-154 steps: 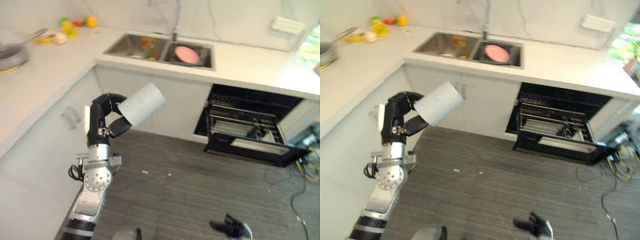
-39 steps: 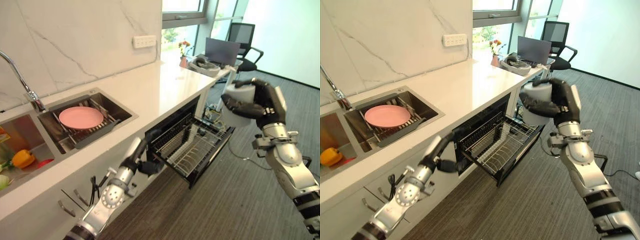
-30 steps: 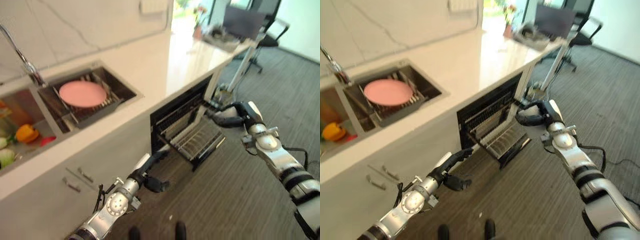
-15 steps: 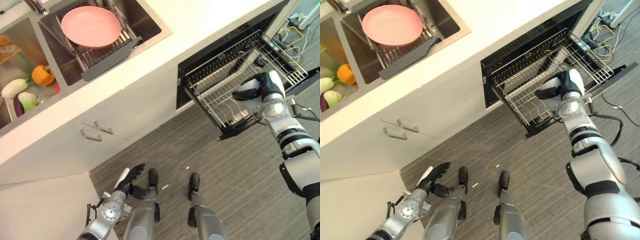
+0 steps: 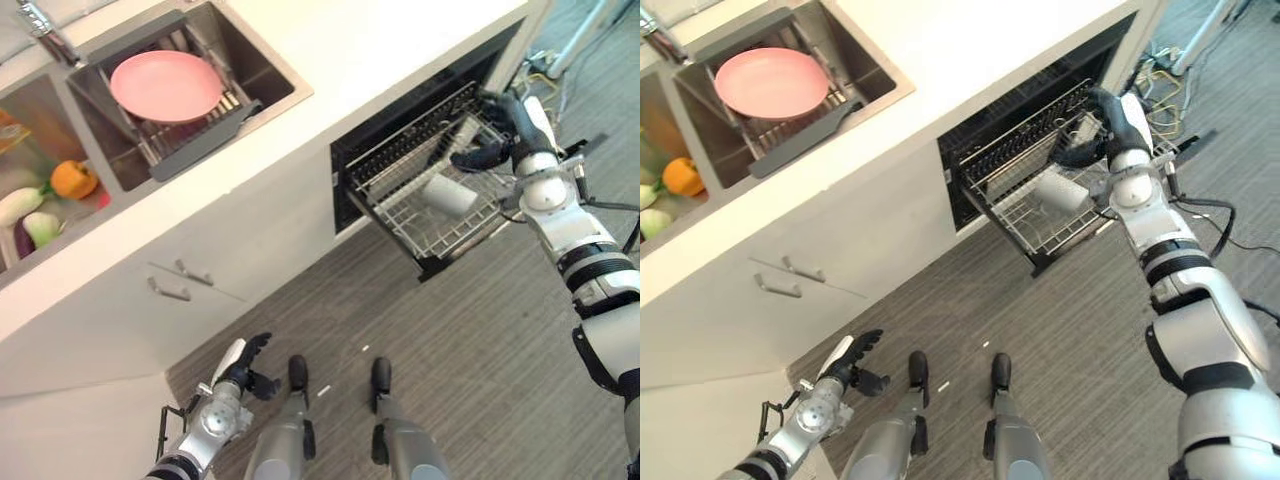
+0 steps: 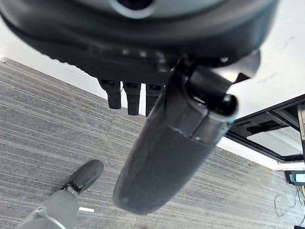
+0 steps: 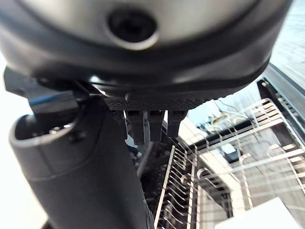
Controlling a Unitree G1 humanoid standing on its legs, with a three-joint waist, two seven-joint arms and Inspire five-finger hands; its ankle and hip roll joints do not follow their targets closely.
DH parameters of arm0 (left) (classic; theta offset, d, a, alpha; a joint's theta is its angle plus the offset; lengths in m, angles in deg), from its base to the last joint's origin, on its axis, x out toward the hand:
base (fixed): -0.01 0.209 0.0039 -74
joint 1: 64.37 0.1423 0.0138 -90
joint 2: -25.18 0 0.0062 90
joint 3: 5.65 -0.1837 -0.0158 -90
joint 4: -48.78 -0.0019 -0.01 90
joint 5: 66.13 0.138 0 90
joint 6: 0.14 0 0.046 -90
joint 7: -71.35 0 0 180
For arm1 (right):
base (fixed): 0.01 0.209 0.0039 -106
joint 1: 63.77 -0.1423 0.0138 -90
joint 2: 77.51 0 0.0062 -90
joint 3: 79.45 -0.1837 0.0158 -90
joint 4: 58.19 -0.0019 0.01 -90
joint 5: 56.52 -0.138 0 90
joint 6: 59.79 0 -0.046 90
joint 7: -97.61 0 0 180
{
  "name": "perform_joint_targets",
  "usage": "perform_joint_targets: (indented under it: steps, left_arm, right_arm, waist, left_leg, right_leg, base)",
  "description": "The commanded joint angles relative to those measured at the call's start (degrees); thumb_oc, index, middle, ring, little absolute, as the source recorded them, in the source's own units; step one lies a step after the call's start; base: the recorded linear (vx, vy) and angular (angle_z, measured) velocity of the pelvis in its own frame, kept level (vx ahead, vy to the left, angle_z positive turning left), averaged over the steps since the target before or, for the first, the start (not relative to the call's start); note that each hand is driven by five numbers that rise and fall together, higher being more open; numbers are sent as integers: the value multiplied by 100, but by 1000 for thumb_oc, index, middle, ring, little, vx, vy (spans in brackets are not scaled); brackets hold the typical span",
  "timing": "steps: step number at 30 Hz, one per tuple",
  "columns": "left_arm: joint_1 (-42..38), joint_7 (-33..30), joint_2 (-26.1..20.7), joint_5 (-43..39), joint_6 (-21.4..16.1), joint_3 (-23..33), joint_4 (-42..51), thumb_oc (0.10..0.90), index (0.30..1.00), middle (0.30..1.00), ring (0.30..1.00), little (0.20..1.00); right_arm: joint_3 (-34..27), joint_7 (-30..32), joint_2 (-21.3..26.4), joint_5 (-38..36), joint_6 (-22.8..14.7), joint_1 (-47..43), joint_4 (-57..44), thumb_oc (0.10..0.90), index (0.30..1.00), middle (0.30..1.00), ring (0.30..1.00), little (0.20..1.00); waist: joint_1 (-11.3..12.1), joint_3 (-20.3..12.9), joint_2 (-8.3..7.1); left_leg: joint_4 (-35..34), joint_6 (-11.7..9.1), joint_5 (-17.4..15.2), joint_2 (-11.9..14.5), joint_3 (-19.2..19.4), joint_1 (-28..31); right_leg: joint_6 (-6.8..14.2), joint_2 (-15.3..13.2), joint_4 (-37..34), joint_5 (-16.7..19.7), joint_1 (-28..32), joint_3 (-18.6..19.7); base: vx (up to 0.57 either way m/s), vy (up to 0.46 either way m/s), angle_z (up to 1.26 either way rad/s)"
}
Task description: Place the dishes in the dishwasher.
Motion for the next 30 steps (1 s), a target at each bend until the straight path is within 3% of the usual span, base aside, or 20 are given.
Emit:
perform_joint_targets:
  steps: [1, 2, 6, 7, 8, 9, 12, 13, 14, 15, 16, 17, 18, 20, 22, 24, 26, 27, 30]
  left_arm:
    - [57, -223, 88, 258, -155, -19, -174, 800, 900, 900, 900, 900]
    - [87, -245, 155, 350, -149, 149, -327, 800, 900, 900, 900, 900]
    - [193, -278, 163, 164, -126, 520, -543, 800, 900, 900, 900, 900]
    - [278, -387, 217, -69, -129, 898, -563, 800, 900, 900, 900, 900]
    - [288, -385, 210, -69, -124, 903, -552, 800, 900, 900, 900, 900]
    - [372, -452, 236, -224, -134, 1109, -552, 800, 900, 900, 900, 900]
    - [502, -575, 321, -488, -141, 1306, -401, 800, 900, 900, 900, 900]
    - [379, -575, 506, -663, -126, 1294, -616, 800, 900, 900, 900, 900]
    - [340, -571, 654, -715, -77, 1338, -748, 800, 900, 900, 900, 900]
    - [543, -587, 735, -736, -70, 1342, -699, 800, 900, 900, 900, 900]
    - [551, -587, 732, -735, -69, 1338, -694, 800, 900, 900, 900, 900]
    - [646, -562, 781, -720, -72, 1317, -694, 800, 900, 900, 900, 900]
    - [713, -517, 838, -702, -48, 1301, -647, 800, 900, 900, 900, 900]
    - [690, -378, 837, -574, 15, 1217, -647, 800, 900, 900, 900, 900]
    - [573, -348, 734, -398, 43, 1144, -803, 800, 900, 900, 900, 900]
    - [430, -422, 694, -284, 36, 1082, -924, 800, 900, 900, 900, 900]
    - [325, -443, 719, -384, 13, 1119, -1032, 800, 900, 900, 900, 900]
    - [384, -333, 721, -173, 26, 1011, -1032, 800, 900, 900, 900, 900]
    - [399, -299, 733, -3, -10, 896, -1024, 800, 900, 900, 900, 900]
  right_arm:
    - [-678, 347, 642, -849, -1156, 423, -1819, 800, 900, 900, 900, 900]
    - [-1581, 206, 420, -1385, -1619, 1327, -2850, 800, 900, 900, 900, 900]
    - [-2093, -14, 133, -1489, -1869, 2035, -3961, 800, 900, 900, 900, 900]
    - [-2159, -17, 18, -1301, -1922, 2141, -4516, 800, 900, 900, 900, 900]
    - [-2166, -8, 7, -1288, -1907, 2157, -4542, 800, 900, 900, 900, 900]
    - [-2060, -63, -60, -1298, -1966, 2073, -4794, 800, 900, 900, 900, 900]
    - [-2115, -109, 76, -1185, -1956, 2207, -5142, 800, 900, 900, 900, 900]
    - [-2230, -126, 207, -1087, -1832, 2395, -5220, 800, 900, 900, 900, 900]
    - [-2340, -53, 230, -1028, -1829, 2627, -5180, 800, 900, 900, 900, 900]
    - [-2423, -85, 106, -975, -1812, 2958, -5254, 800, 900, 900, 900, 900]
    - [-2431, -86, 104, -974, -1808, 2973, -5264, 800, 900, 900, 900, 900]
    - [-2447, -122, -13, -938, -1775, 3172, -5264, 800, 900, 900, 900, 900]
    - [-2434, -210, -50, -895, -1735, 3293, -5241, 800, 900, 900, 900, 900]
    - [-2557, -331, 37, -874, -1660, 3641, -5201, 800, 900, 900, 900, 900]
    - [-2558, -357, 96, -748, -1582, 3611, -5234, 800, 900, 900, 900, 900]
    - [-2635, -371, 47, -823, -1607, 3611, -5214, 800, 900, 900, 900, 900]
    - [-2632, -415, 68, -914, -1618, 3610, -5213, 800, 900, 900, 900, 900]
    - [-2787, -434, 166, -708, -1593, 3857, -5263, 800, 900, 900, 900, 900]
    - [-2528, -753, 166, -819, -1468, 3793, -5324, 800, 900, 900, 900, 900]
  waist:
    - [3, -758, -221]
    - [-45, -867, -175]
    - [15, -935, -151]
    - [51, -873, -161]
    - [44, -877, -165]
    - [89, -823, -238]
    - [273, -701, -287]
    - [334, -735, -265]
    - [322, -848, -229]
    - [374, -1108, -251]
    - [381, -1118, -248]
    - [378, -1251, -286]
    - [414, -1365, -320]
    - [354, -1320, -236]
    - [90, -1155, -143]
    - [-146, -1155, -72]
    - [-215, -1204, -225]
    - [-222, -1346, -296]
    - [-152, -1502, -363]
  left_leg:
    - [103, -280, -400, 139, 243, 273]
    - [73, -243, -465, 123, 237, 377]
    - [105, -241, -505, 128, 255, 425]
    - [627, -271, -622, 136, 258, 315]
    - [701, -273, -664, 146, 250, 274]
    - [1398, -322, -901, 158, 205, 0]
    - [2344, -398, -814, 162, 20, -584]
    - [2321, -458, -564, 37, 76, -1104]
    - [1986, -424, -489, -30, 498, -1292]
    - [1414, -184, -586, -101, 558, -977]
    - [1373, -178, -546, -100, 563, -971]
    - [1157, -42, -609, -211, 491, -768]
    - [1029, 93, -646, -376, 294, -601]
    - [698, 371, -706, -561, 80, -97]
    - [359, 418, -701, -542, -251, 368]
    - [41, 357, -673, -565, -591, 668]
    - [23, 284, -704, -701, -811, 711]
    - [23, 264, -768, -693, -919, 795]
    - [23, 226, -813, -657, -853, 801]
  right_leg:
    - [455, -174, 706, -886, -37, 100]
    - [456, -187, 750, -970, 27, 133]
    - [447, -219, 872, -1086, 36, 148]
    - [400, -267, 987, -1120, -9, 168]
    - [398, -266, 1002, -1128, -19, 165]
    - [343, -319, 980, -1129, -1, 206]
    - [246, -349, 756, -1171, 308, 219]
    - [255, -431, 384, -1243, 690, -22]
    - [268, -401, 269, -1381, 947, -139]
    - [344, -399, 360, -1551, 1072, -183]
    - [345, -395, 358, -1531, 1057, -178]
    - [403, -472, 415, -1553, 1082, -297]
    - [482, -613, 751, -1601, 1058, -349]
    - [535, -815, 2731, -1324, 360, -235]
    - [522, -330, 3612, -1219, -368, 392]
    - [448, 179, 3086, -1361, -834, 824]
    - [498, 191, 1872, -1080, -764, 952]
    - [504, 129, 1257, -1042, -335, 883]
    - [496, 69, 845, -879, -7, 858]
  base:
    - [148, 4, -14]
    - [92, 6, -17]
    - [50, -29, -17]
    - [11, -71, -2]
    - [19, -122, -2]
    - [30, -110, 0]
    - [65, -113, -3]
    - [274, -106, 7]
    - [448, 59, 99]
    - [355, 105, 145]
    - [312, 162, 128]
    - [231, 178, 28]
    - [319, 303, -23]
    - [268, 287, 3]
    - [236, 119, 59]
    - [271, 10, 144]
    - [296, -182, 89]
    - [228, -219, 58]
    - [116, -103, 81]
